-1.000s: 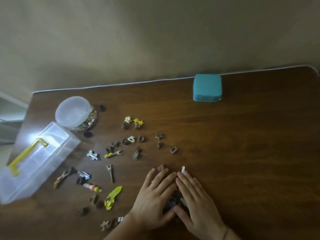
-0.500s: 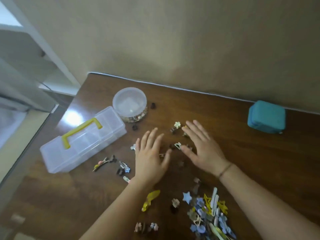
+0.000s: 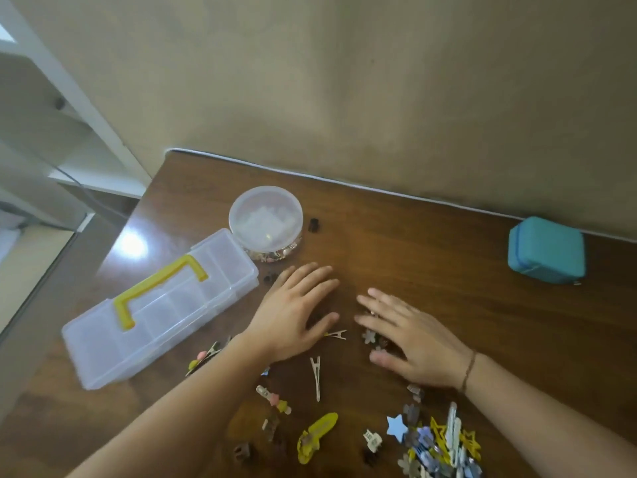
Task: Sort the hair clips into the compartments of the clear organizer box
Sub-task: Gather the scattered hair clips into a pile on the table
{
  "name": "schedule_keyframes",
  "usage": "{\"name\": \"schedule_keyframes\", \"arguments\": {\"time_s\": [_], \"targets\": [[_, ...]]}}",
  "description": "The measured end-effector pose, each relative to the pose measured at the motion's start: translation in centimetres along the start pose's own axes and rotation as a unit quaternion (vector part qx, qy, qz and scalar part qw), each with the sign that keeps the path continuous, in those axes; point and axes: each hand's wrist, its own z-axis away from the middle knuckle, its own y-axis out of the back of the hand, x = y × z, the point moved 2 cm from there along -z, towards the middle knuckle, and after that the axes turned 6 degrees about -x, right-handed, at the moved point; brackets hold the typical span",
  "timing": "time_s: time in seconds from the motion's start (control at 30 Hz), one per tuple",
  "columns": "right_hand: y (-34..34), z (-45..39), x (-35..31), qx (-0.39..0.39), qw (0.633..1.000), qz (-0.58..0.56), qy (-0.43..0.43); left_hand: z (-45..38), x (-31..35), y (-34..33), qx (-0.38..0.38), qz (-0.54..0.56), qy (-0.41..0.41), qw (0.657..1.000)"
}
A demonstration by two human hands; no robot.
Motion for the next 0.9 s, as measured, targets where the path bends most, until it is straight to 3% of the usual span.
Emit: {"name": "schedule_keyframes", "arguments": {"time_s": [0.07,0.2,0.27,0.4,0.53,0.73,0.9], "targets": [[-1.2,1.7,-0.4,-0.017,1.000,0.010,0.014,0.9,-0.1,0.1,0.021,0.004,-0.037,0.999],[-2.3,3.4,-1.0,-0.041,0.997,0.029,0.060,1.5,-0.7,-0.2,0.011,0.004,-0.032,0.999],[-0.8,1.9,-0.8,0.001,0.998,0.037,0.057,1.7,-0.8,-0.1,0.031,0.014,-0.031,0.999],[5.1,-6.5,0.2,0.101,0.994,0.016,-0.043,1.9,-1.0,0.4,0.123,0.042,0.042,0.991],[8.3,-15.2,1.1,0.082,0.989,-0.028,-0.120,2.2,-0.3,0.6,0.140,0.065,0.083,0.985],[6.6,-14.7,1.1,0.039,0.998,0.038,-0.012,2.4,-0.4,0.2,0.107,0.072,0.152,0.980],[3.2,-7.2,1.3,0.012,0.995,0.051,0.079,2.0,0.0,-0.3,0.085,0.056,0.095,0.990]]}}
